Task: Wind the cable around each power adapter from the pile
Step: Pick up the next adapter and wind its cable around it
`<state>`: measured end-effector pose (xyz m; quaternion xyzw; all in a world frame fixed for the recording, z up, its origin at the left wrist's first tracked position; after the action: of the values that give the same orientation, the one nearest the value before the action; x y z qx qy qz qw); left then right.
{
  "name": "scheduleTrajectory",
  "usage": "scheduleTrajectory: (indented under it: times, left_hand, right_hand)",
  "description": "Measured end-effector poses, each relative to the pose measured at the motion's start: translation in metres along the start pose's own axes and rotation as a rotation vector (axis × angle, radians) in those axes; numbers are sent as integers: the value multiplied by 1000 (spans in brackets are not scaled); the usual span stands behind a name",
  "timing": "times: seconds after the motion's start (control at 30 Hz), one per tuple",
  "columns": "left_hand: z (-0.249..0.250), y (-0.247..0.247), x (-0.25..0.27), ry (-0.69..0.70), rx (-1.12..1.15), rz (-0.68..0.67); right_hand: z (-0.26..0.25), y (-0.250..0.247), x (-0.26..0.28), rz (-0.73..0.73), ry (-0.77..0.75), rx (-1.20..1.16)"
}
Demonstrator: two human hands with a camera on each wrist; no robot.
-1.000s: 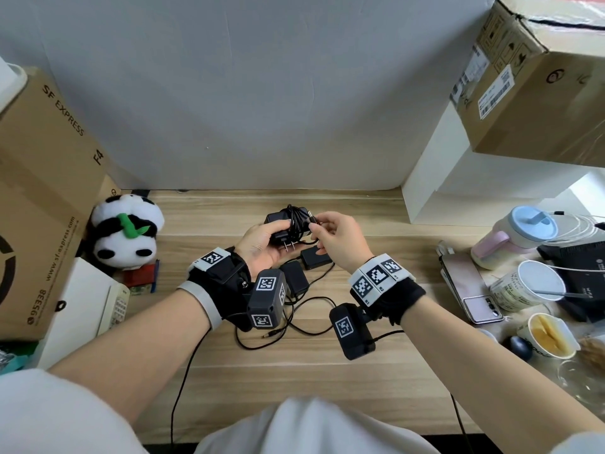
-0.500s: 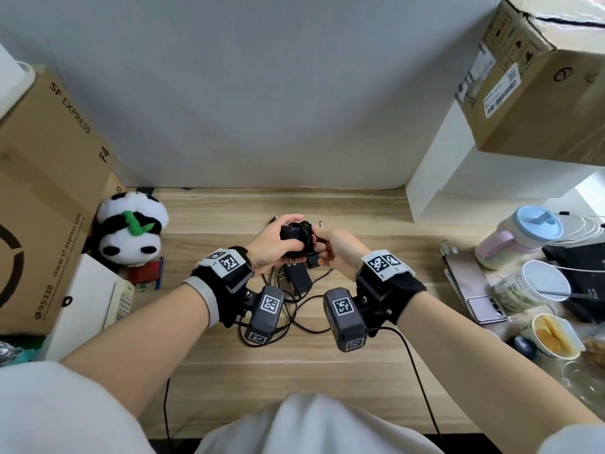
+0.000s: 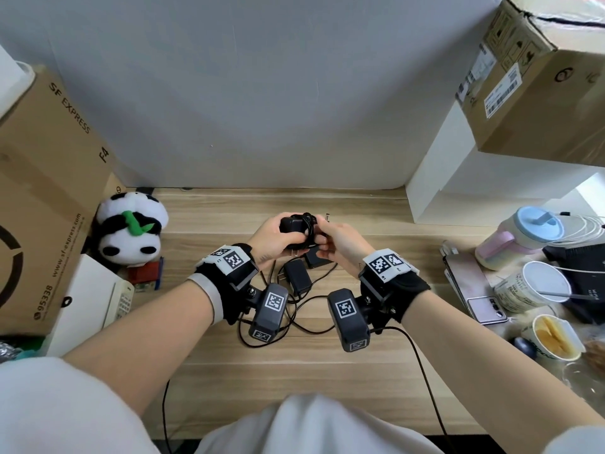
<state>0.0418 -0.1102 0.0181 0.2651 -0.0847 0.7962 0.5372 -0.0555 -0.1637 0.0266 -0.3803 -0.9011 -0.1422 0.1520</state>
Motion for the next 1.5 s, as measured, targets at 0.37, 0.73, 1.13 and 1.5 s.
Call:
scheduleTrajectory:
  times: [0.37, 0.73, 1.13, 1.5]
  left_hand:
    - [-19, -12, 1, -143, 442, -8]
    - [-13, -7, 2, -165, 507, -8]
    - [-13, 1, 8, -202, 316, -103]
    - [-8, 11, 14, -220, 160, -205]
  right_hand:
    - [-12, -4, 1, 12, -269, 34]
    - [-23, -31, 3, 257, -420, 470]
    - [-26, -22, 3, 248, -408, 642]
    - [-38, -14, 9, 197, -524, 793]
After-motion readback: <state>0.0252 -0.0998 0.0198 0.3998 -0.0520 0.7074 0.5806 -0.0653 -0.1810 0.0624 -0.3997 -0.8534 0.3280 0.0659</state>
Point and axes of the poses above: each hand's wrist, its own x-axis away from the middle knuckle, its own y-axis out of the palm, z = x × y, the point moved 8 cm from there along -x, towards the middle knuckle, and after that the axes turned 7 degrees about -y, right-handed, at the moved point
